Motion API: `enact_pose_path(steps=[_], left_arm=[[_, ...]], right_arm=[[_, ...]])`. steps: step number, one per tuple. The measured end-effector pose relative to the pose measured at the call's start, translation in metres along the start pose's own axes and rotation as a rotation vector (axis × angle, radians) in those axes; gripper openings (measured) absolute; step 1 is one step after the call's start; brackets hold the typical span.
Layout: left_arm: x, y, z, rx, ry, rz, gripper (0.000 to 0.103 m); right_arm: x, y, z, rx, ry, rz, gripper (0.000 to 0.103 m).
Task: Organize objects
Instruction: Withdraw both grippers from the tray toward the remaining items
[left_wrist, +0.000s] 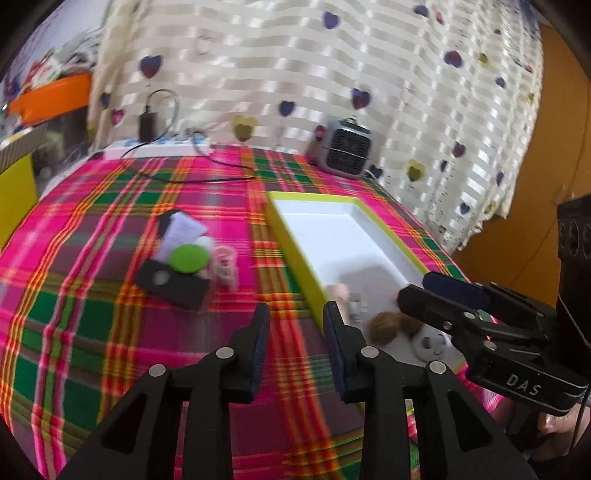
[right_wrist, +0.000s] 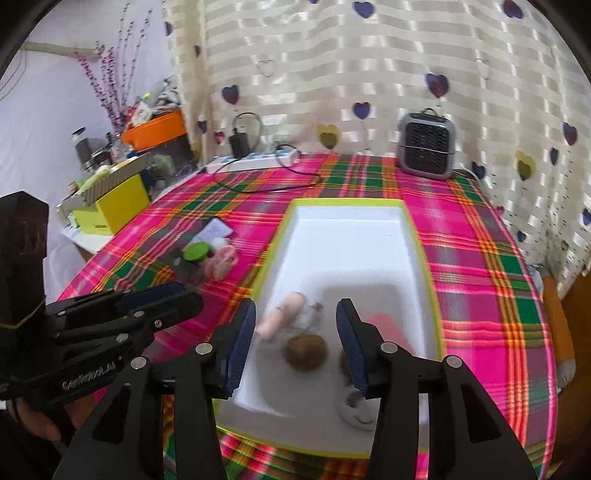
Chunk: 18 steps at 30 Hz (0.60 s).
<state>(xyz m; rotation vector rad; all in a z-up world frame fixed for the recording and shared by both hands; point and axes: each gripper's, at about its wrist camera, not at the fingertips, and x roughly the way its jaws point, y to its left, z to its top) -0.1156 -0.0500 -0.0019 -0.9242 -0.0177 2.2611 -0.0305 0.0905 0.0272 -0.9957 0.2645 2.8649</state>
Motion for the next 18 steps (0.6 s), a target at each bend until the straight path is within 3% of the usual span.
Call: enact_pose_path(steps=[10,18], left_arm=[[-0.005,0.048,0.002,-0.104,-0.015,0.083,0.028],[0.009,0.082,0.011,-0.206,0.021,0.135,0.029]], right_arm=[[0.023,0.032,0.011,-0.091,0.018,0.075,0.047],[0.047,0.046,0.021,-0.103,0.076,0.108,0.047]])
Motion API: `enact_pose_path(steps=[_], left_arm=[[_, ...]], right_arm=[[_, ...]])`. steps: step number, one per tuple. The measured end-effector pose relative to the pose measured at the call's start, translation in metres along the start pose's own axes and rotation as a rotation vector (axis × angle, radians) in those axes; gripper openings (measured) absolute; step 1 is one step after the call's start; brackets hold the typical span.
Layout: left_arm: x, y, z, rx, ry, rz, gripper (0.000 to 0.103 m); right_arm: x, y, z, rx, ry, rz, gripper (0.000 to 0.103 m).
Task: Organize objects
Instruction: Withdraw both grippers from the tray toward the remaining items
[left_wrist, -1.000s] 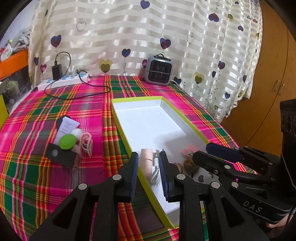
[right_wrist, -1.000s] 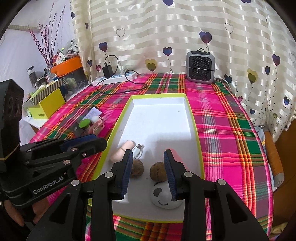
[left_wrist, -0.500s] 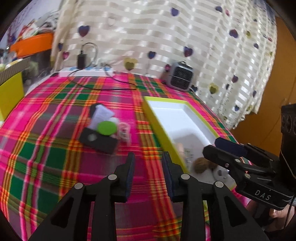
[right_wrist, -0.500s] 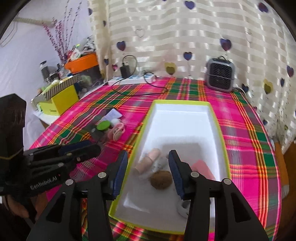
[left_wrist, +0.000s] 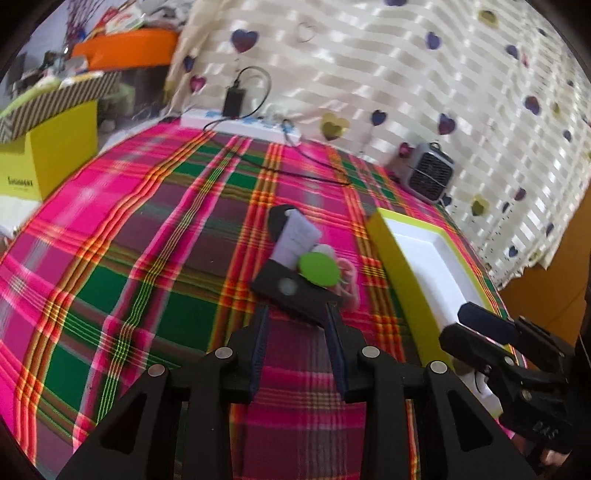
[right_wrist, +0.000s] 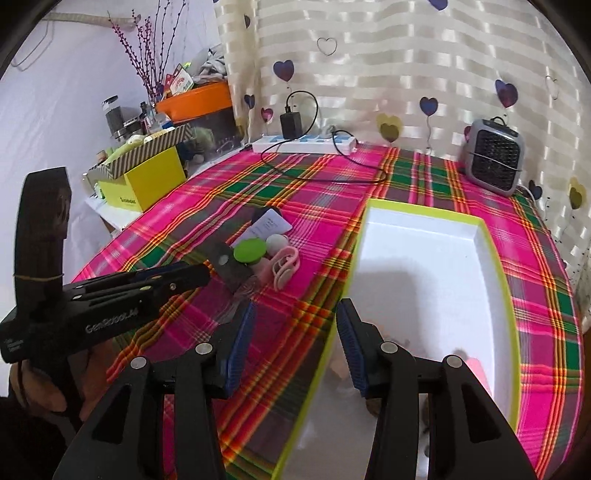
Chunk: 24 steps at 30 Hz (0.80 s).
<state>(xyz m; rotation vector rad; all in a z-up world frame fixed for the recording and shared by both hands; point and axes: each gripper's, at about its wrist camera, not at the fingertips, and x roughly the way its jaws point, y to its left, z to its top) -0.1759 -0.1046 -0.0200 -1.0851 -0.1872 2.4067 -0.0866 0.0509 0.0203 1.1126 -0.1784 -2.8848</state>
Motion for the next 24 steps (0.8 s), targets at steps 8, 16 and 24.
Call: enact_pose_path(steps=[8,16,24], left_arm=[[0.020,0.003,0.004,-0.106,0.064,-0.021,0.044],[0.032,-0.006,0.008,-0.159,0.094,0.005,0.046],[0.044,-0.016,0.013,-0.143,0.102,0.071,0.049]], right_arm=[[0.008,0.000,0.006,-0.022,0.010,0.018,0.047],[0.014,-0.007,0.005,-0.020,0.023,0.038,0.047],[0.009,-0.012,0.005,-0.005,0.001,0.050,0.047]])
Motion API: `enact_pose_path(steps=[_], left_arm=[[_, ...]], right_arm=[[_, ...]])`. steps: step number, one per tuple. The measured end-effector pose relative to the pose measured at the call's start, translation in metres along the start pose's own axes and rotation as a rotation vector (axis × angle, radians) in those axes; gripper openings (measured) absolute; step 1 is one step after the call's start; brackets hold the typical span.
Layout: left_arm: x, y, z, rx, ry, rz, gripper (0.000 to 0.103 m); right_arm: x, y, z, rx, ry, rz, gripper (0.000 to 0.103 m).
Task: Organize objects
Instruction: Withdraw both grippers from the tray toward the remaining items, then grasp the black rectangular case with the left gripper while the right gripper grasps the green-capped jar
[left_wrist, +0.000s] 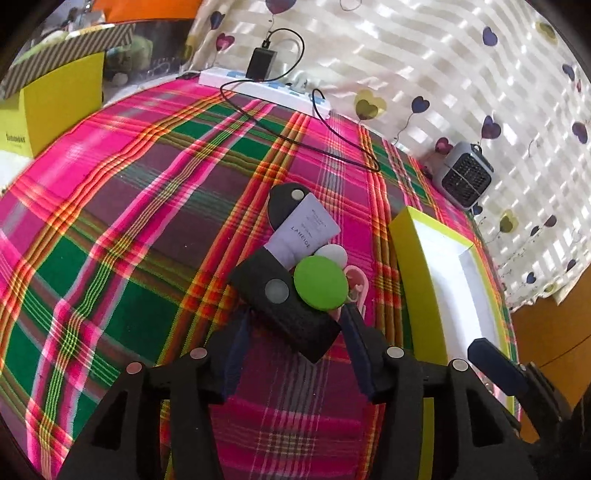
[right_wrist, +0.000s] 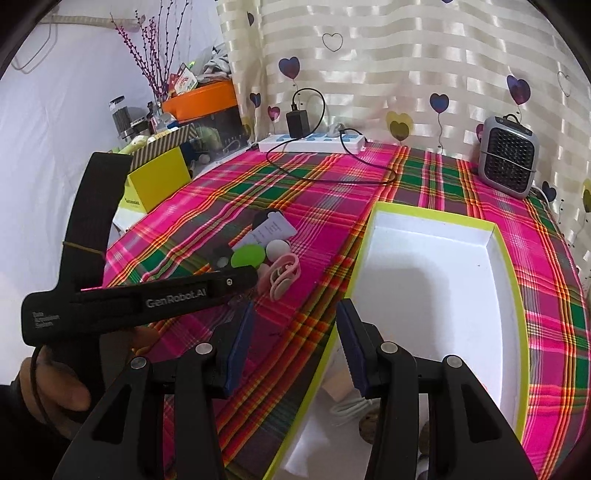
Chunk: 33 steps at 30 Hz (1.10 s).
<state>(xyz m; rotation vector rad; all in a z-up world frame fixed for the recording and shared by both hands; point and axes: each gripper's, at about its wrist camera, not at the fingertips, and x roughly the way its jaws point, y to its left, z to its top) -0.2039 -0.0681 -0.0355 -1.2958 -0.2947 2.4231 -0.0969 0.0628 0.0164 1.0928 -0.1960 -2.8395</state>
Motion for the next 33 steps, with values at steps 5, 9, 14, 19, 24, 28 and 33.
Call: enact_pose_path(steps=[5,9,14,19,24,28,33], left_arm=[[-0.007,0.012,0.000,-0.003,-0.022,0.083,0.050],[-0.019,0.022,0.001,-0.003,-0.065,0.137,0.050],[-0.023,0.033,0.004,0.006,-0.081,0.141,0.050],[-0.019,0.035,0.009,0.035,-0.057,0.077,0.050],[-0.012,0.028,0.015,0.068,-0.017,-0.013,0.050],[0.000,0.023,0.017,0.104,0.027,-0.005,0.049],[-0.001,0.032,0.019,0.113,0.021,0.017,0.035]], right_arm=[[0.000,0.001,0.000,-0.005,0.003,0.004,0.047],[0.002,0.003,0.000,-0.010,0.006,0.005,0.047],[0.013,0.012,0.008,-0.010,0.025,0.004,0.047],[0.032,0.022,0.018,-0.020,0.063,-0.009,0.047],[0.042,0.025,0.025,-0.027,0.079,-0.030,0.047],[0.045,0.025,0.028,-0.021,0.089,-0.050,0.047],[0.049,0.035,0.033,-0.044,0.098,-0.063,0.047]])
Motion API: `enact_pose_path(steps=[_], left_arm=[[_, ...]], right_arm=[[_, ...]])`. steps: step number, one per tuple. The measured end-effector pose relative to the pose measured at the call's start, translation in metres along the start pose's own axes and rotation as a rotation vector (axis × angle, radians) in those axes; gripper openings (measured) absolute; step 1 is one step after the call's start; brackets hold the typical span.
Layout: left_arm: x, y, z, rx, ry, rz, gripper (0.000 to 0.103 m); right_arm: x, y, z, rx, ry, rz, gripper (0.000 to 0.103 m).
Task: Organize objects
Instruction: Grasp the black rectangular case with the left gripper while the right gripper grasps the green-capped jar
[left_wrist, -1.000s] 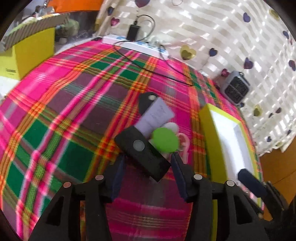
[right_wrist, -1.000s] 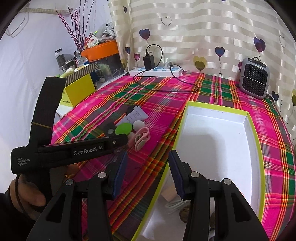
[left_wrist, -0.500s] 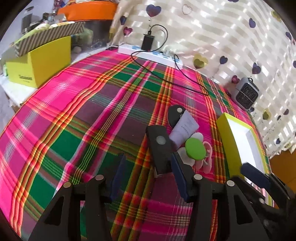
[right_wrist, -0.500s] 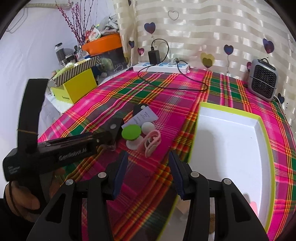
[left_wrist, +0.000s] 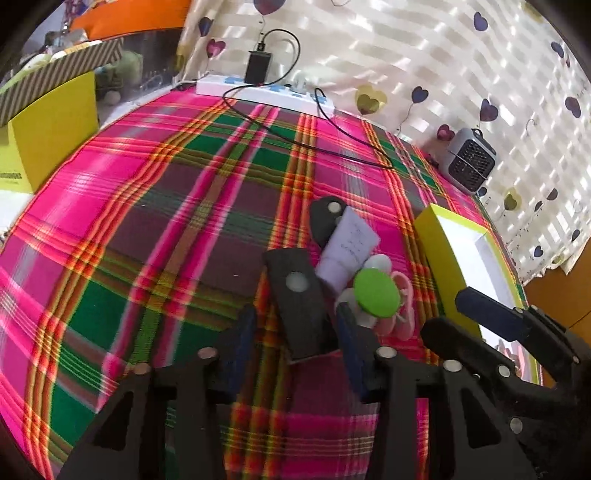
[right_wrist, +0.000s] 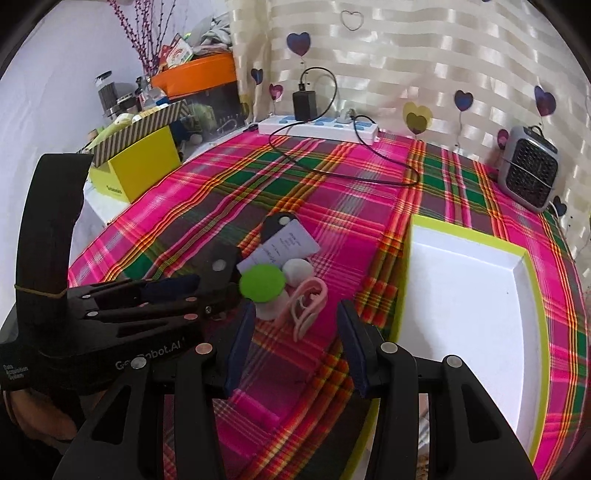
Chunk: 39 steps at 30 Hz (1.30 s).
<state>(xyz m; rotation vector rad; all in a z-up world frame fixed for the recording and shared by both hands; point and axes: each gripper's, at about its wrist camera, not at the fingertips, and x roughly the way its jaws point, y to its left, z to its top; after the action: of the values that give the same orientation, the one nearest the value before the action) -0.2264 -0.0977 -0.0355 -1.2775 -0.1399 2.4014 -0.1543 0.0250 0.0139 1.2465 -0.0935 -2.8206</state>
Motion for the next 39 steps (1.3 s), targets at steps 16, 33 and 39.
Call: enact_pose_path(steps=[16,33,39], left_arm=[[-0.005,0.021,-0.001,0.086,-0.009,0.006,0.026],[-0.005,0.024,0.001,0.087,-0.027,0.001,0.027],[-0.004,0.029,0.002,0.052,-0.031,-0.023,0.027]], right_arm=[[0.039,0.020,0.017,-0.035,0.138,-0.028,0.047],[0.055,0.022,0.025,-0.047,0.162,-0.024,0.046],[0.047,0.027,0.023,-0.058,0.130,0.006,0.035]])
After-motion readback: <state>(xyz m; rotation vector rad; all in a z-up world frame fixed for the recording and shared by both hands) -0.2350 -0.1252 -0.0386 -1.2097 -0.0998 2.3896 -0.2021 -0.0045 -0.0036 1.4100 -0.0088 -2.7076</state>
